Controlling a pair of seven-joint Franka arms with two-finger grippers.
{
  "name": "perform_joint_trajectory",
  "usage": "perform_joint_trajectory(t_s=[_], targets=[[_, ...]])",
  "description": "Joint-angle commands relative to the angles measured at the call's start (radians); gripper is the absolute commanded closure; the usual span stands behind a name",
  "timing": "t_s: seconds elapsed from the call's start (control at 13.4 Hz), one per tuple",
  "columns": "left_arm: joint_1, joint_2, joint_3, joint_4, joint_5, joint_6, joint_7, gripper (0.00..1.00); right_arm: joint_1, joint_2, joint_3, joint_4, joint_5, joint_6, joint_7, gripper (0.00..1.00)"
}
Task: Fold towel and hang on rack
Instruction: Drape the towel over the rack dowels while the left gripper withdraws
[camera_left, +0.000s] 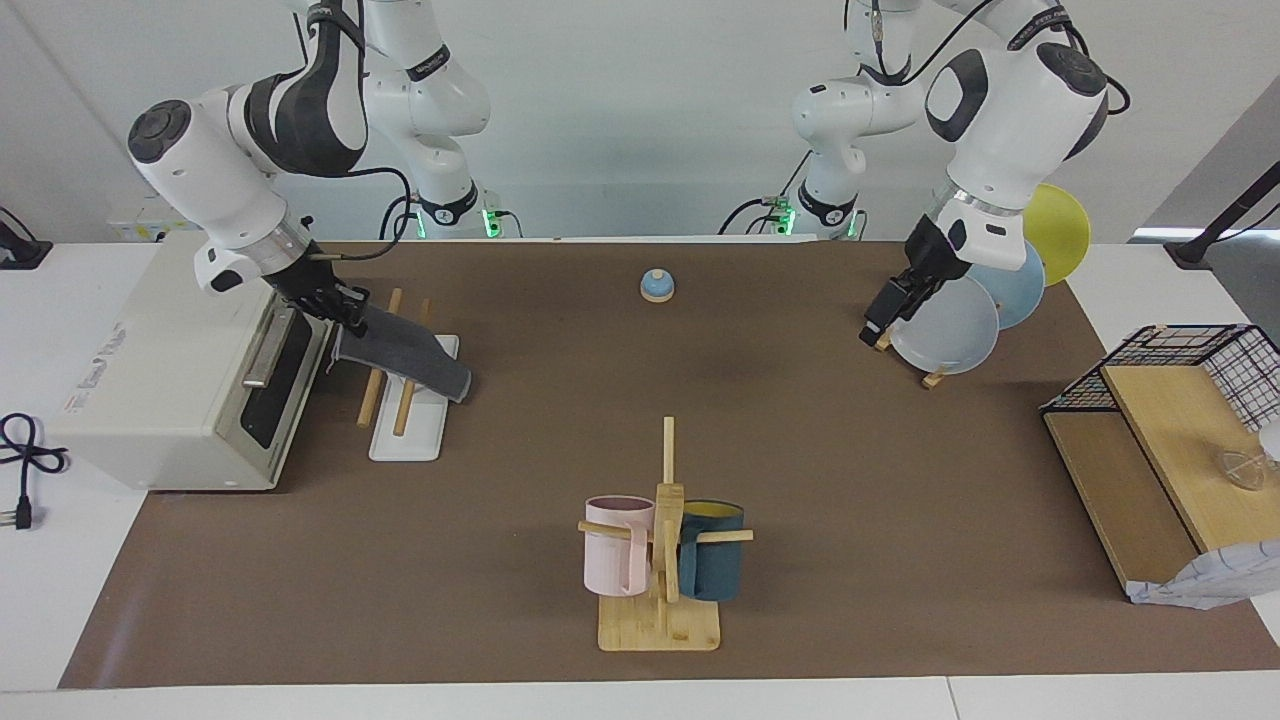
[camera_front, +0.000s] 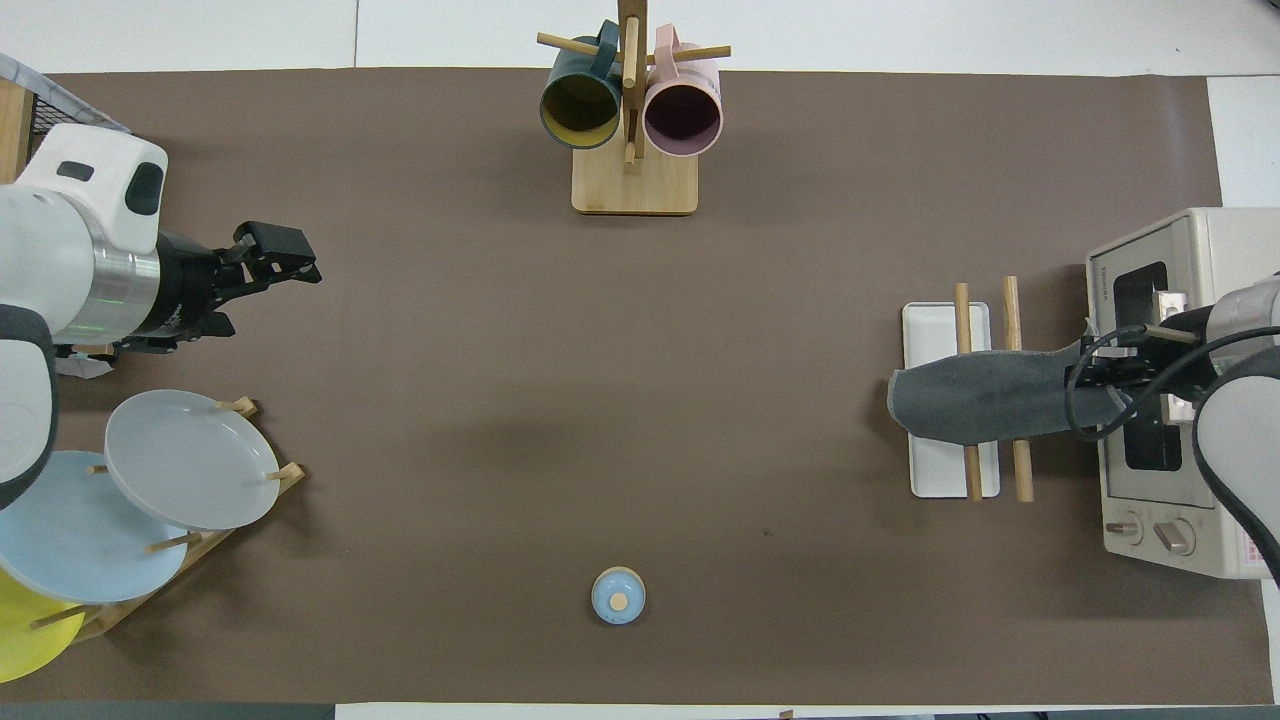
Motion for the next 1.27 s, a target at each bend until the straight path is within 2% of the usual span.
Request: perform_joint_trajectory(t_s=[0.0,0.15,0.3,0.52,0.75,0.97,1.05,1.12,1.2], targets=[[-0.047,0.053,0.057,0.112,0.067,-0.109,0.159,0.0,-0.019,-0.021,0.012,-0.026,-0.025,0.018,-0.032,1.0],[-0.104,0.101,0.102,0.216,0.138,-0.218,0.22,0.0,-0.024,-0.026,0.012,-0.035,-0.04,0.018,-0.032,1.0],[-0.113,0.115,0.113,0.277,0.132,-0.307,0.275,0.0,-0.033,-0.027,0.012,-0.044,-0.04,0.018,-0.035,1.0],[-0.103,0.092,0.116,0.235,0.101,-0.308,0.292,0.0,-0.048,-0.035,0.012,-0.061,-0.042,0.019,-0.038,1.0],[-0.11,0.066,0.133,0.175,0.063,-0.256,0.292,0.0,-0.048,-0.043,0.012,-0.079,-0.042,0.021,-0.041,1.0],[-0.113,0.063,0.139,0.167,0.063,-0.249,0.294,0.0,-0.05,-0.035,0.012,-0.064,-0.056,0.021,-0.062,1.0],[-0.113,0.064,0.139,0.166,0.063,-0.245,0.292,0.0,-0.05,-0.03,0.012,-0.046,-0.073,0.019,-0.064,0.91],[-0.112,0.063,0.139,0.166,0.064,-0.245,0.292,0.0,-0.048,-0.021,0.012,-0.021,-0.097,0.015,-0.075,0.4],[-0.107,0.064,0.139,0.169,0.064,-0.248,0.292,0.0,-0.048,-0.02,0.015,0.005,-0.122,0.001,-0.093,0.0]])
